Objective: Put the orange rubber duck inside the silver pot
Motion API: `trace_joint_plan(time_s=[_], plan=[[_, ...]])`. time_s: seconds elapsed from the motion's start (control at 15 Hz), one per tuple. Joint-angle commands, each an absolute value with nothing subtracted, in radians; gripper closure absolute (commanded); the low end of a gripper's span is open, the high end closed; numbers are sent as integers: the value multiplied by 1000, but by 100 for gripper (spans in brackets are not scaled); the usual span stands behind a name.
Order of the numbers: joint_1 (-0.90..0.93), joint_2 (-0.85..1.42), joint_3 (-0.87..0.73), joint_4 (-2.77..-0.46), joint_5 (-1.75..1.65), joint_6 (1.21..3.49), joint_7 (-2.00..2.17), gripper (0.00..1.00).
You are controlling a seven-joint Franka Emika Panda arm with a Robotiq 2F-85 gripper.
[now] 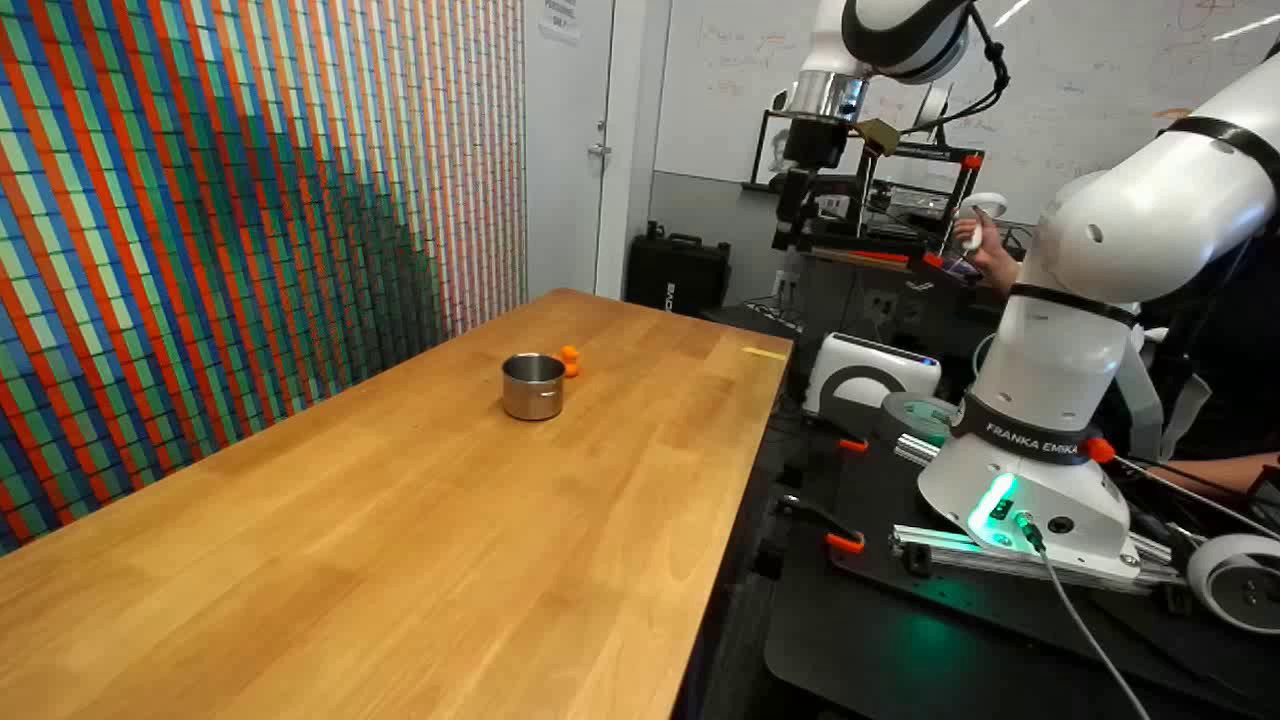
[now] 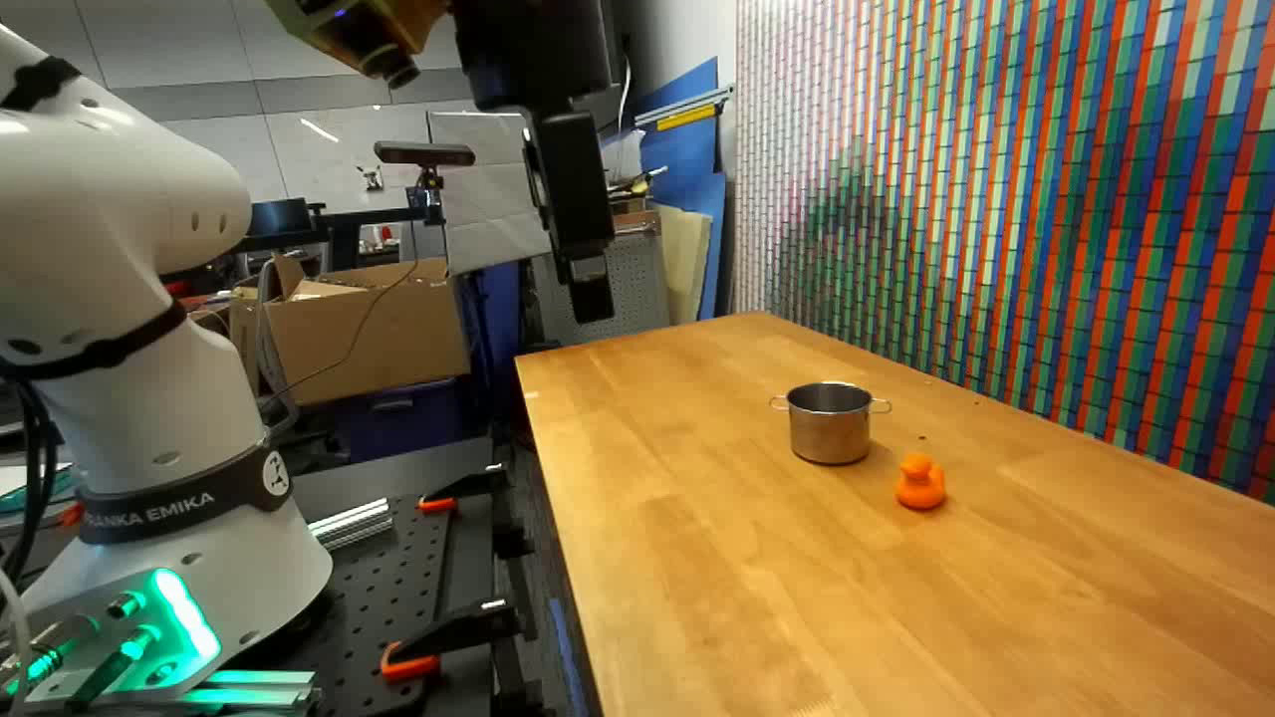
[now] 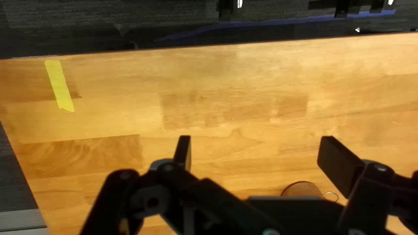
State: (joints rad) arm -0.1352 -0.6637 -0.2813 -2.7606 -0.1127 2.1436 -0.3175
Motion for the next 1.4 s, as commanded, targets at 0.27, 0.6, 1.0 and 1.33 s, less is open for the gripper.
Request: trace_joint_plan(time_s=[0.27,0.6,1.0,1.33], plan=[[-145,-663,-271,-2758,-105,2142,-323,0],[-104,-568,-274,-2736,-87,2314,-337,0],[21,-221,-279,-2603,45,2616,-369,0],[31,85,-208,-2438,165,2700,-376,0]])
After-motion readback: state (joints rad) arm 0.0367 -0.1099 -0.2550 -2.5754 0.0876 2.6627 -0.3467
